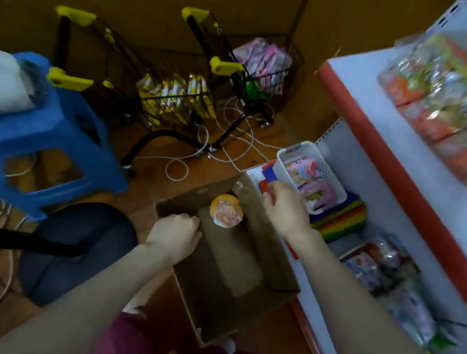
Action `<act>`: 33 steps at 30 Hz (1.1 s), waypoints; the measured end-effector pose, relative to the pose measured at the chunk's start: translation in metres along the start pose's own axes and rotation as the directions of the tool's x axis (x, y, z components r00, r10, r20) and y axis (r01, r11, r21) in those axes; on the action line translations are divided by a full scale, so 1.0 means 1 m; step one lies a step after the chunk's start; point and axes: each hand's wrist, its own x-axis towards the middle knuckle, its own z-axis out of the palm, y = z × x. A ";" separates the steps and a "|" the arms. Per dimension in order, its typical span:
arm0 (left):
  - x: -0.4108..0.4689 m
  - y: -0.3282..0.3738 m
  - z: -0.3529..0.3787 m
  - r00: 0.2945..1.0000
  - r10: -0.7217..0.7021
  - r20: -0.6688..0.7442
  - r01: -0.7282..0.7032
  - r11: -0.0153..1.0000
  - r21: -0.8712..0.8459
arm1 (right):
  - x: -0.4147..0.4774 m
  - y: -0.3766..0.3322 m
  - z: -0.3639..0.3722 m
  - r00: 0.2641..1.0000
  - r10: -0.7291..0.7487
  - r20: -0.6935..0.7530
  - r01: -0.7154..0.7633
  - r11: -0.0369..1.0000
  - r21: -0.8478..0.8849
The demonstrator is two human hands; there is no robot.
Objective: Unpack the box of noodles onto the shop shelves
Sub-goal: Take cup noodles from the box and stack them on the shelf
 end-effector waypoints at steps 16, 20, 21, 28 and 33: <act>0.307 -0.080 0.267 0.965 -0.151 0.214 0.128 0.985 0.117 | 0.126 0.167 0.363 0.941 0.316 0.125 -0.320 0.947 0.014; 0.340 -0.091 0.293 0.960 -0.060 0.273 0.066 0.998 -0.014 | 0.150 0.180 0.397 0.919 0.369 0.137 -0.384 0.917 0.105; 0.345 -0.091 0.298 0.959 -0.044 0.279 0.067 0.995 -0.073 | 0.155 0.182 0.403 0.916 0.374 0.142 -0.394 0.908 0.147; 0.348 -0.086 0.305 0.986 -0.039 0.164 0.052 0.996 -0.072 | 0.164 0.183 0.421 0.901 0.414 0.129 -0.433 0.845 0.313; 0.326 -0.085 0.294 0.982 -0.097 0.164 0.103 0.994 -0.027 | 0.151 0.174 0.412 0.906 0.414 0.086 -0.418 0.844 0.337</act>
